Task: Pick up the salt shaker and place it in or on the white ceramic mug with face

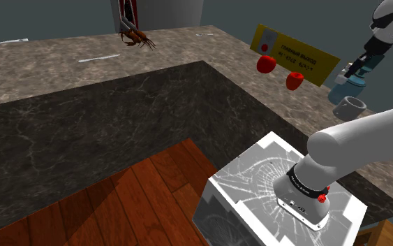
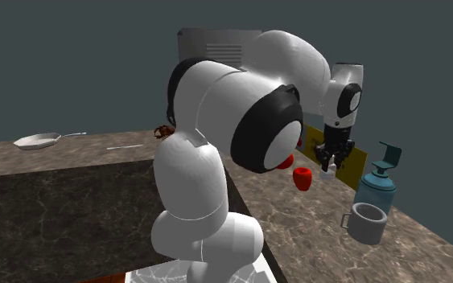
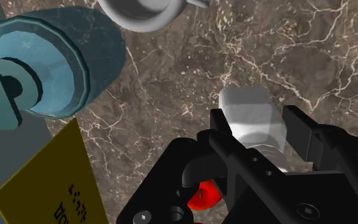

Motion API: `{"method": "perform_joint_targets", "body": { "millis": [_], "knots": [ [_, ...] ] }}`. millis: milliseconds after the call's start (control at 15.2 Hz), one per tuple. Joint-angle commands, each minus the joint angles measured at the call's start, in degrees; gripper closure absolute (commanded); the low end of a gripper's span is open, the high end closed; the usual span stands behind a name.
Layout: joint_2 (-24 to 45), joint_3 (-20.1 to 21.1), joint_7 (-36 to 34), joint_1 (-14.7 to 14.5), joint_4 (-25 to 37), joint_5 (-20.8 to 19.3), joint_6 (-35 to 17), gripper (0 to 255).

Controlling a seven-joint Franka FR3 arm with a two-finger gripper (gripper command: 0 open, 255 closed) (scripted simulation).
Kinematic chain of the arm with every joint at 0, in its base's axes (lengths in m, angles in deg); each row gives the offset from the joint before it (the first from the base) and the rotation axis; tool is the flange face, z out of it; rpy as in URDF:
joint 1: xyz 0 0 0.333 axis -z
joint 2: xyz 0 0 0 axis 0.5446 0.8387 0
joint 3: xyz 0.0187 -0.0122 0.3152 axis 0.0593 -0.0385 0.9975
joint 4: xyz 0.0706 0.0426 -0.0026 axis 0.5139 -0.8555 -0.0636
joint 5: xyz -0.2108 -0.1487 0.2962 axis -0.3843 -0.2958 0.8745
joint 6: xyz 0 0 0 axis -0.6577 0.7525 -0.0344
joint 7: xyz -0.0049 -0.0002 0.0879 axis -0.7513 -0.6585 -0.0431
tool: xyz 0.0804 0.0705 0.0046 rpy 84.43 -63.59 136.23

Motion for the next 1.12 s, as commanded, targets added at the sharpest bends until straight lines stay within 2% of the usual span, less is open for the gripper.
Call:
{"method": "perform_joint_targets", "body": {
  "millis": [0, 330, 594, 1056],
  "knots": [
    [1.45, -2.94, 3.52, 0.01, 1.77, 0.58, -0.09, 255],
    [6.62, -11.26, 12.84, -1.08, 7.66, 3.99, 0.22, 255],
    [12.63, -18.94, 21.01, -3.01, 12.79, 9.3, 0.6, 255],
    [14.3, -20.58, 22.31, -3.44, 8.35, 10.72, -4.83, 255]
  ]
}}
